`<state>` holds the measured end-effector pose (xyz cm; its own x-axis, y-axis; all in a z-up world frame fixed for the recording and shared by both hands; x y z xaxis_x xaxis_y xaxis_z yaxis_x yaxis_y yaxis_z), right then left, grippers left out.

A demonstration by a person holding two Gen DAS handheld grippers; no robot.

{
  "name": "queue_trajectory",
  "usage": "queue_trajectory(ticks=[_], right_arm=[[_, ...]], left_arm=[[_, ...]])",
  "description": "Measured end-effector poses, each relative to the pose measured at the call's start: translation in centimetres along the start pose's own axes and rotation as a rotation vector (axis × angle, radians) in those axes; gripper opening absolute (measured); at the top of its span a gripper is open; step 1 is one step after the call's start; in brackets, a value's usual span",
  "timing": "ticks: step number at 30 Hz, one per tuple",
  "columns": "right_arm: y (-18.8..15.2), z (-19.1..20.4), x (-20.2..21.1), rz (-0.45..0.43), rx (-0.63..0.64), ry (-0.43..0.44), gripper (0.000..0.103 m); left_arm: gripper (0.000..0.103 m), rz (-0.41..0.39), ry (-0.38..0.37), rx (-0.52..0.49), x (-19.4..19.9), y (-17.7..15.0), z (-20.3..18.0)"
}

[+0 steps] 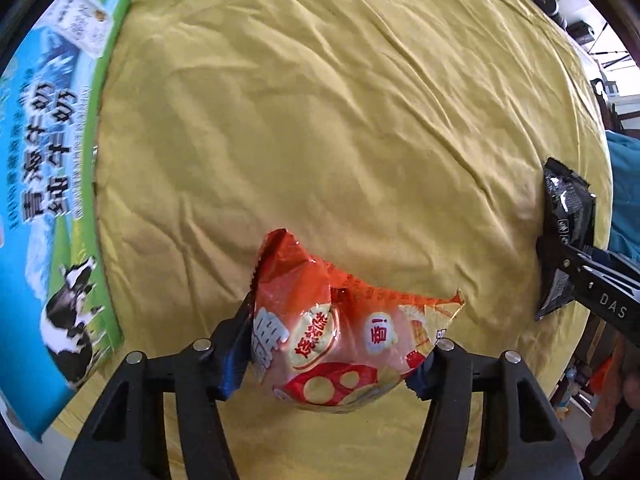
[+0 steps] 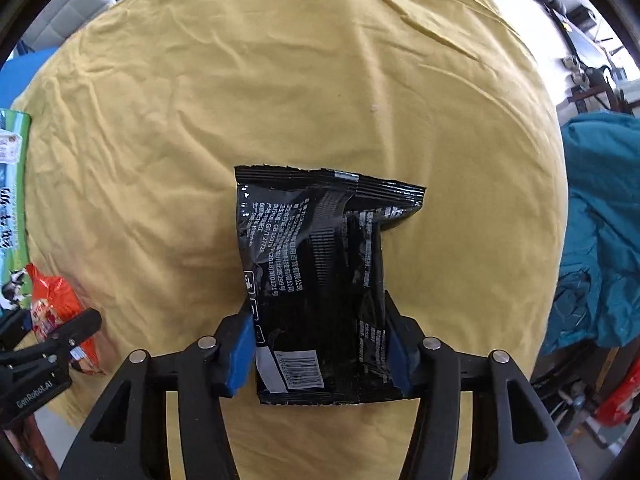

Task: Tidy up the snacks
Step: 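Carry both packs into the box and lower them beside the other packs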

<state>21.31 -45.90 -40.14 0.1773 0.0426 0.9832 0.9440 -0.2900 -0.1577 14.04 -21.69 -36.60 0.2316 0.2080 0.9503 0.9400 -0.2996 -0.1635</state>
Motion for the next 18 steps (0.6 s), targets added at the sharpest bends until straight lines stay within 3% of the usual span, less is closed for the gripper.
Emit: queue_trajectory(ticks=[5, 9, 18], right_arm=[[-2.5, -0.3, 1.1, -0.04, -0.036, 0.031, 0.055], [-4.4, 0.4, 2.9, -0.092, -0.043, 0.058, 0.055], [-10.5, 3.1, 10.1, -0.192, -0.074, 0.142, 0.054]], left_arm=[[0.058, -0.043, -0.006, 0.005, 1.7, -1.5, 0.6], [0.058, -0.098, 0.035, -0.011, 4.5, -3.4, 0.4], [0.058, -0.239, 0.086, -0.066, 11.6, -4.5, -0.8]])
Point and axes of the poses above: each gripper's, at about its wrist camera, not at the fingertips, and x roughly against the way its jaws point, z to its left, y to its top, the point moved 6 cm from there along -x, roughly the way its jaws point, and after that the axes turned 13 degrees about -x, right-handed, at the moved point
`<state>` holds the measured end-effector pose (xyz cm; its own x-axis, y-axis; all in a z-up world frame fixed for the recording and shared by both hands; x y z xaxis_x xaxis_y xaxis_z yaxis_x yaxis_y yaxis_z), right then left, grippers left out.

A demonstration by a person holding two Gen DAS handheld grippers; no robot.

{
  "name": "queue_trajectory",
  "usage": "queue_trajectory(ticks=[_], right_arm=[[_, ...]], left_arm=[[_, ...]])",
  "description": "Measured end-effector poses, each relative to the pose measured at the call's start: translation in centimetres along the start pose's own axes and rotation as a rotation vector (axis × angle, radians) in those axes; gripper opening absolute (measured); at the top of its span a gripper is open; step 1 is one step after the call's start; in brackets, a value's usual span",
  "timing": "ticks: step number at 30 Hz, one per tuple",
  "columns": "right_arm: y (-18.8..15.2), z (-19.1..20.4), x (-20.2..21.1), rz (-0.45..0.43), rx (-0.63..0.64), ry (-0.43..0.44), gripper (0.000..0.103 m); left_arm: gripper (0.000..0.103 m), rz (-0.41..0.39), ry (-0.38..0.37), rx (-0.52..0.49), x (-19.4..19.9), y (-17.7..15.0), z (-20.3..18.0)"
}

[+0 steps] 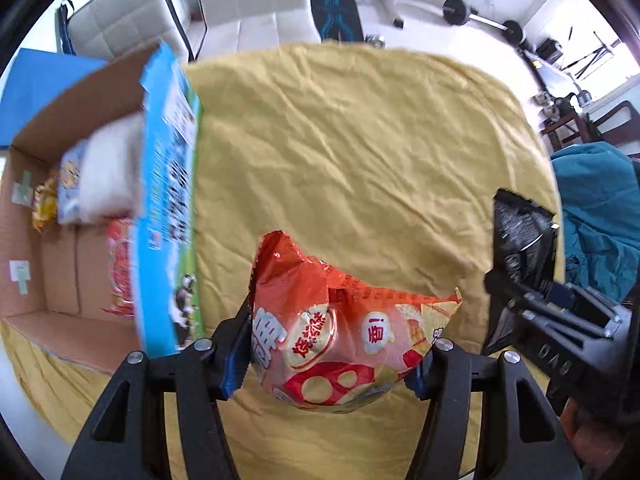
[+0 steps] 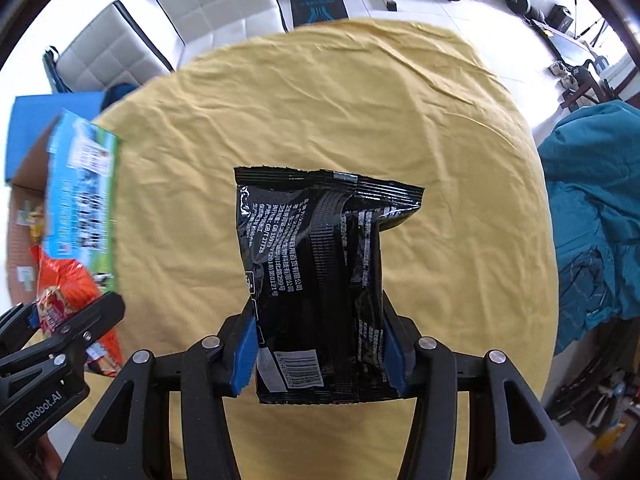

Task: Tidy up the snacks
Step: 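Carry both packs into the box and lower them beside the other packs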

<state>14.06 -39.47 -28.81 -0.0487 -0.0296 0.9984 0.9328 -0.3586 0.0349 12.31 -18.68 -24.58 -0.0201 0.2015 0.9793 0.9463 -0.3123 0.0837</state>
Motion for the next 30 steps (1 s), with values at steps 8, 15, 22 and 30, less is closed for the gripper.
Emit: queue_trajectory(ticks=[8, 15, 22, 30], right_arm=[[-1.5, 5.9, 6.0, -0.065, -0.02, 0.037, 0.054], [-3.7, 13.6, 9.1, -0.089, -0.001, 0.106, 0.054], [-6.2, 24.7, 8.8, -0.044, 0.058, 0.194, 0.054], [-8.5, 35.3, 3.7, 0.051, 0.118, 0.209, 0.054]], left_arm=[[0.058, -0.131, -0.045, -0.029, 6.3, 0.1, 2.9], [0.058, -0.199, -0.07, -0.029, 10.5, -1.1, 9.0], [0.058, -0.202, -0.037, 0.025, 11.9, -2.8, 18.4], [0.058, -0.136, -0.008, 0.143, 9.2, -4.8, 29.8]])
Point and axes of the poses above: each gripper's, at about its wrist camera, not at the fingertips, and x roughly against the way its jaws point, z to its left, y to its top, the point moved 6 cm from there along -x, roughly the way its jaws point, and after that the axes turned 13 degrees about -x, right-handed, at the moved point
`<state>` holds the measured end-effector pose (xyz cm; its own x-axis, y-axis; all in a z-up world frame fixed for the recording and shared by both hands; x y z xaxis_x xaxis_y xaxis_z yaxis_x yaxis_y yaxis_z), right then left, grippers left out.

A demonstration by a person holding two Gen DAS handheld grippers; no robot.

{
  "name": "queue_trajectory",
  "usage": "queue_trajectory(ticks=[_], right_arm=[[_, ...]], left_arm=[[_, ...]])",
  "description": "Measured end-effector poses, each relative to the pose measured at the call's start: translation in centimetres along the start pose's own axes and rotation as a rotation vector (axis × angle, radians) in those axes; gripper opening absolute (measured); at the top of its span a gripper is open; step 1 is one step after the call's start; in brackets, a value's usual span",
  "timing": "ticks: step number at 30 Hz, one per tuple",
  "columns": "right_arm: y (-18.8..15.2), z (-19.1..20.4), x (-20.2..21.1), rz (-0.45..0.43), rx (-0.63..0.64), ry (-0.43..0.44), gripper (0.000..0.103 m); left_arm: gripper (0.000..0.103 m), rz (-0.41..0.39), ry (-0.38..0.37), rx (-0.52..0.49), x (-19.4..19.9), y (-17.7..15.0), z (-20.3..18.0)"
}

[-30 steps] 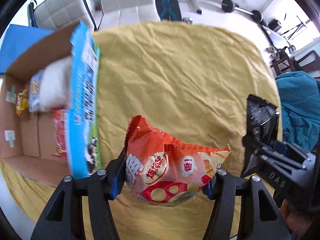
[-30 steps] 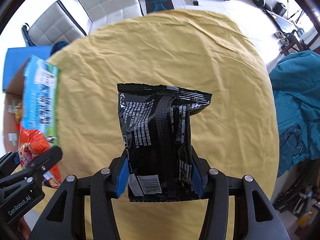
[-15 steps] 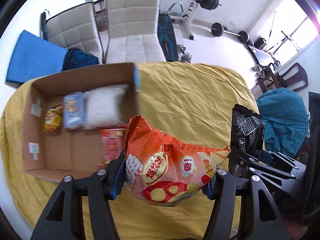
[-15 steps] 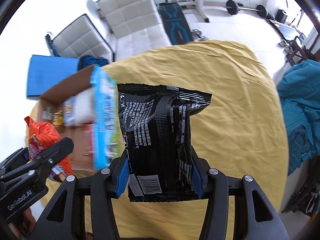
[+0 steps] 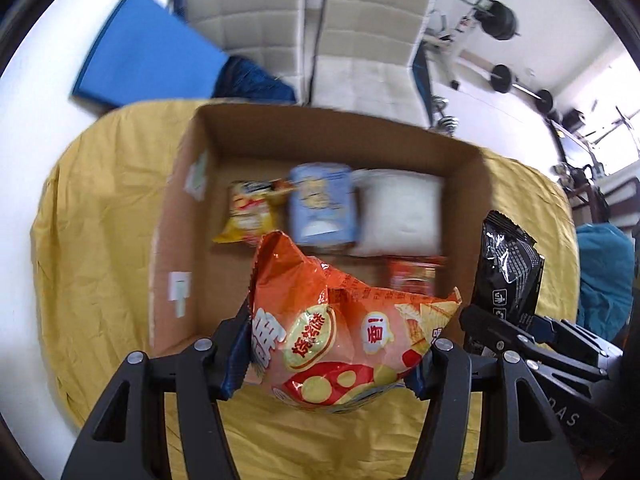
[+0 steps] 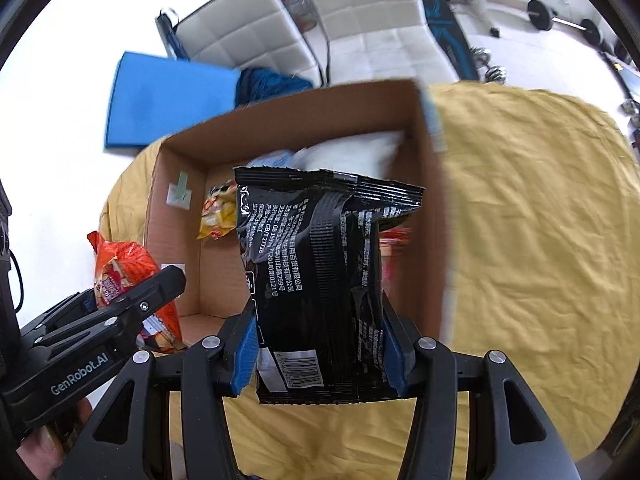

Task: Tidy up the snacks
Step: 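Carry both packs into the box and lower them beside the other packs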

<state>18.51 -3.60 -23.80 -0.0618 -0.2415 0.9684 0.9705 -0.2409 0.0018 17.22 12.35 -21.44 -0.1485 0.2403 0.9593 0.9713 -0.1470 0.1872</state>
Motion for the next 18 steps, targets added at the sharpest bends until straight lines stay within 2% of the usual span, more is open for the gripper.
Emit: queue_trajectory(ticks=[4, 10, 18], right_arm=[[-0.5, 2.6, -4.3, 0.056, -0.001, -0.005, 0.054], [-0.9, 3.1, -10.3, 0.12, -0.008, -0.036, 0.054], [-1.4, 2.9, -14.3, 0.167, 0.003, -0.081, 0.055]], left_arm=[[0.058, 0.065, -0.013, 0.054, -3.1, -0.5, 4.0], [0.058, 0.18, -0.047, 0.119, -8.3, -1.7, 7.6], [0.059, 0.298, -0.088, 0.109, -13.1, -2.1, 7.9]])
Point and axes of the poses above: each gripper's, at about its wrist camera, not at the fingertips, and x roughly against the way its jaws point, z to its left, y to its top, the point moved 6 cm from there along -x, roughly the way its jaws point, and after that the axes turned 13 degrees about -x, right-handed, at the moved point
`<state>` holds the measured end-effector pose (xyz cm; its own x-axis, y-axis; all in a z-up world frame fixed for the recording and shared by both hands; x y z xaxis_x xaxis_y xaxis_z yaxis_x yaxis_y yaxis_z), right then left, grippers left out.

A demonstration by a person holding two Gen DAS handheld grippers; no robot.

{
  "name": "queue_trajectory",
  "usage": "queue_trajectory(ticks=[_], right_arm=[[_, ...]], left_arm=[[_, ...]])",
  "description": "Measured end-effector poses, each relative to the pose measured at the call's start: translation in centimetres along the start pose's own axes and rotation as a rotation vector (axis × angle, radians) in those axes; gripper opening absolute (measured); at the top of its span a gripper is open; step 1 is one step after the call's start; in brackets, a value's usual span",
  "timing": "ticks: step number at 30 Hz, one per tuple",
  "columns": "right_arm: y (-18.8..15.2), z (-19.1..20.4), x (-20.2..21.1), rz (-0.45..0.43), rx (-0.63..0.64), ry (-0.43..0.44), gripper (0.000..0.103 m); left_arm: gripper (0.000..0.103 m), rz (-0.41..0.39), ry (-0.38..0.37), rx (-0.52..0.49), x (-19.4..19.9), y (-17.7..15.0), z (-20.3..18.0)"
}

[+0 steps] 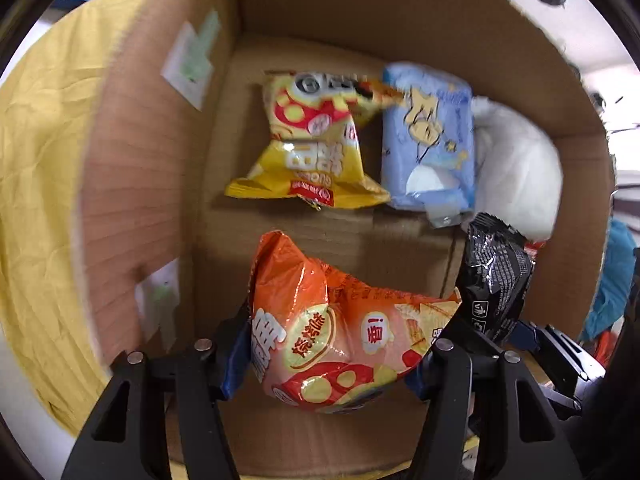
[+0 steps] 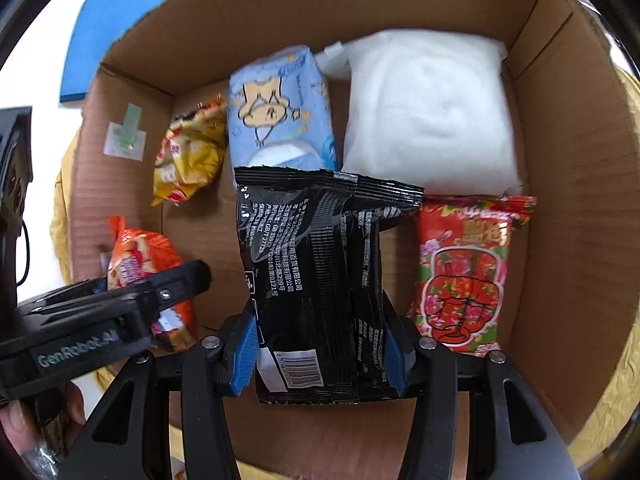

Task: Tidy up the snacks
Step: 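Carry both packs into the box and lower them beside the other packs, then open both tools and lift them away from the box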

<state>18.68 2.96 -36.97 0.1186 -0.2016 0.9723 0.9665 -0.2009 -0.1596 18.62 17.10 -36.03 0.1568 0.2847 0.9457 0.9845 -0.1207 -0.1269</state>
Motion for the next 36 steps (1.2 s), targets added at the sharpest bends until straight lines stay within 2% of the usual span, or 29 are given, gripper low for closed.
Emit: queue_trajectory(ticks=[4, 9, 15, 20, 27, 36], right_arm=[[-0.1, 0.5, -1.1, 0.027, 0.007, 0.001, 0.056], [0.1, 0.4, -2.1, 0.051, -0.004, -0.005, 0.057], [0.1, 0.7, -2.6, 0.052, 0.01, -0.019, 0.057], [-0.4, 0.6, -0.9, 0.025, 0.03, -0.046, 0.057], [-0.9, 0.0, 1.5, -0.027, 0.041, -0.077, 0.058], [-1.7, -2.5, 5.7, -0.111, 0.023, -0.097, 0.059]], left_arm=[[0.06, 0.054, 0.006, -0.026, -2.0, 0.2, -0.6], [0.06, 0.082, -0.001, -0.002, -3.1, 0.2, -0.4], [0.063, 0.09, 0.001, 0.001, -3.0, 0.2, -0.3], [0.063, 0.082, 0.022, -0.011, -2.9, 0.1, -0.5], [0.063, 0.004, 0.023, -0.038, -0.5, 0.1, -2.6], [0.063, -0.132, 0.108, -0.084, 4.1, -1.3, -5.3]])
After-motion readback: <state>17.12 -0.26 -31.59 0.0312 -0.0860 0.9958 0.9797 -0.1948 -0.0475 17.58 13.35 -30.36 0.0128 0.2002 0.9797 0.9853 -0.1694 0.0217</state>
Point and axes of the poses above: each gripper's, at about its wrist camera, not at the fingertips, and x roughly against the way its jaws point, z to its left, y to its top, the point moved 6 cm from there along -x, roughly the way its jaws point, and after that the axes turned 13 degrees about -x, right-handed, at the moved point
